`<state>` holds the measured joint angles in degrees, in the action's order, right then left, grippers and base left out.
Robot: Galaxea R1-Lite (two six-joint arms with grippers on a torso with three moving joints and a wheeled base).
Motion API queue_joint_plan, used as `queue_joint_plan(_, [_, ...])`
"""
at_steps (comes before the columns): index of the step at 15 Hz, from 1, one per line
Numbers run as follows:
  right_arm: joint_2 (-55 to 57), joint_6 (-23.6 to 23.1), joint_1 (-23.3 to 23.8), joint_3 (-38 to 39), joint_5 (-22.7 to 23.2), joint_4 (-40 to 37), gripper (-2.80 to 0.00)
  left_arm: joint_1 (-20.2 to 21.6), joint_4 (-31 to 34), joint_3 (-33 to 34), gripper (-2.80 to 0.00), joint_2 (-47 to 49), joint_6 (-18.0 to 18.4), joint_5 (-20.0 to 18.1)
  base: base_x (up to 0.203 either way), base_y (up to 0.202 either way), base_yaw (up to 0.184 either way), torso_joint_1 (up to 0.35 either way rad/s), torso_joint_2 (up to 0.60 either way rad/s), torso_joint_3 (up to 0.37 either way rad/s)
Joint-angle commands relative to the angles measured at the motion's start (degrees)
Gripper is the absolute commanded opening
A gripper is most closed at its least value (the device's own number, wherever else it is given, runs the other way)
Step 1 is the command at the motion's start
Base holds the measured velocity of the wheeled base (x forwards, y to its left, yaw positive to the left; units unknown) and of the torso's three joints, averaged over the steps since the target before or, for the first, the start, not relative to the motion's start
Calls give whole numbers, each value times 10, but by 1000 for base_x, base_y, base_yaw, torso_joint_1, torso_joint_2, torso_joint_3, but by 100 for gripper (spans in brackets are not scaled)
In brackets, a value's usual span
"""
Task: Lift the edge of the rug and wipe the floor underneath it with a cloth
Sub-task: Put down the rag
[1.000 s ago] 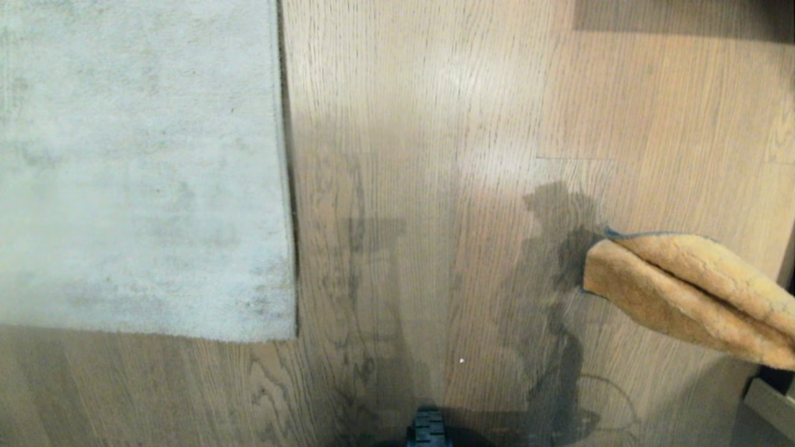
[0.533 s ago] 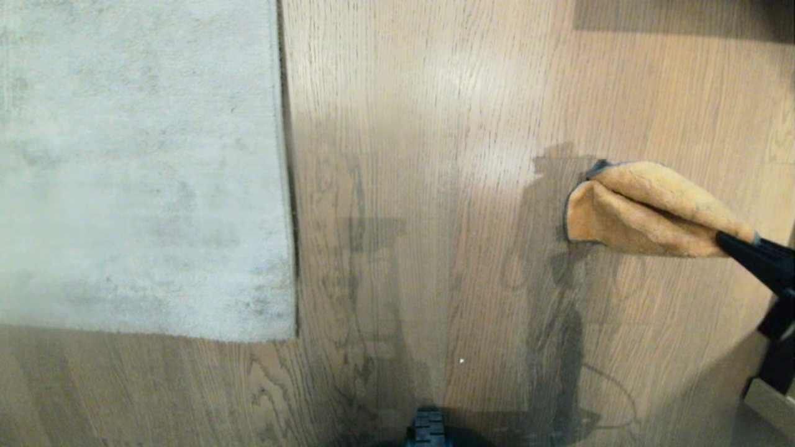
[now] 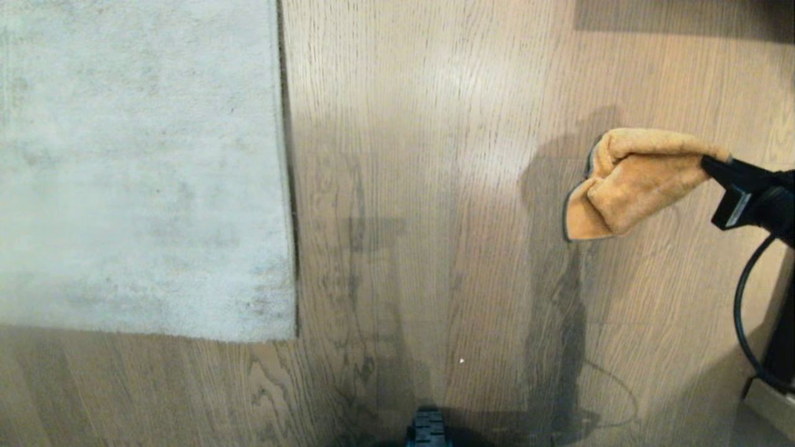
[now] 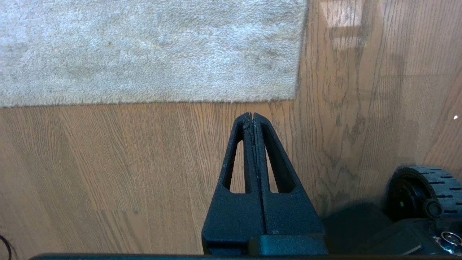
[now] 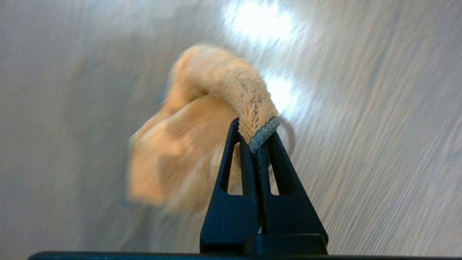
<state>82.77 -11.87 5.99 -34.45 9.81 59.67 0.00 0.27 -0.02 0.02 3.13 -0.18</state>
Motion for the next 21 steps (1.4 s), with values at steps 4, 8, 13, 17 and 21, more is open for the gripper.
queue_joint_plan(4, [115,-3,21,-69,1,62,-280,0,0,-1,-280,0,0,0,0,0,0,0,0,0])
queue_joint_plan(8, [143,-3,66,-153,2,64,-280,0,0,-1,-280,0,0,0,0,0,0,0,0,0])
queue_joint_plan(13, [142,-3,116,-259,3,-24,-280,0,0,-1,-280,0,0,0,0,0,0,0,0,0])
queue_joint_plan(17, [144,-7,118,-228,2,-20,-280,0,0,0,-280,0,0,0,0,0,0,0,0,0])
queue_joint_plan(21, [155,-6,118,-107,6,40,-280,0,0,0,-280,0,0,0,0,0,0,0,0,0])
